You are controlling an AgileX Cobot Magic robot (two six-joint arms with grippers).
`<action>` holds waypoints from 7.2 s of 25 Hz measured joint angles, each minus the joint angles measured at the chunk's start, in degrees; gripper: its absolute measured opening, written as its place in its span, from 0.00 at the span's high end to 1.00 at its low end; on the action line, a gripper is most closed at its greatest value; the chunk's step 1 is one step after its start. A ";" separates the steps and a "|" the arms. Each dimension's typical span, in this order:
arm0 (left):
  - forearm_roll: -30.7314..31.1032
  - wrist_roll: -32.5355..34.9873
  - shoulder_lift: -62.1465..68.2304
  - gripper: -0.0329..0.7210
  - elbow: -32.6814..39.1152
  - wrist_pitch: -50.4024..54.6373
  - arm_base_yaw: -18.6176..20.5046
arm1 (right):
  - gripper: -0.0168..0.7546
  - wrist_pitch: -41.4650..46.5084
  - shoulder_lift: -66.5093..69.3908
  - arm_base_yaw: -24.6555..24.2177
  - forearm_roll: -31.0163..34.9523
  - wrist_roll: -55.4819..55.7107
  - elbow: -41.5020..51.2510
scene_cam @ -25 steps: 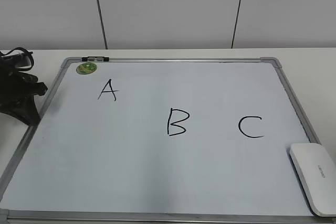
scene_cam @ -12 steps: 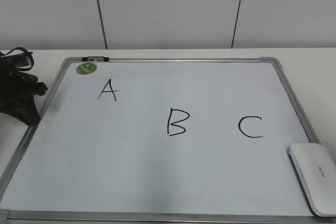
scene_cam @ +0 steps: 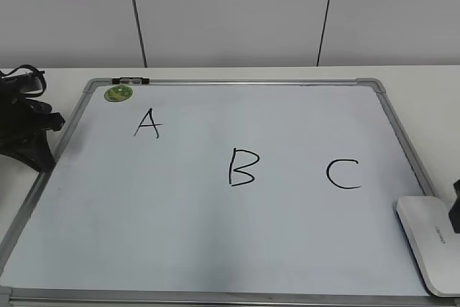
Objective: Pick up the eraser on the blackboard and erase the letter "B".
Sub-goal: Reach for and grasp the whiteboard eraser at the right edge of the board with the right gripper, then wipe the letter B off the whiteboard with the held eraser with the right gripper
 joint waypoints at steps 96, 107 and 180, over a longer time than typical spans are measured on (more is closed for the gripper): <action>-0.19 0.00 0.00 0.94 0.00 0.00 0.02 | 0.27 11.15 55.29 20.18 -1.18 -1.77 -58.32; -0.19 0.00 0.00 0.94 0.00 0.00 0.02 | 0.27 10.30 62.35 20.18 -1.18 -1.97 -63.40; -0.09 0.00 0.00 0.94 0.00 -0.10 0.12 | 0.27 15.21 65.36 32.17 -5.10 -6.10 -73.11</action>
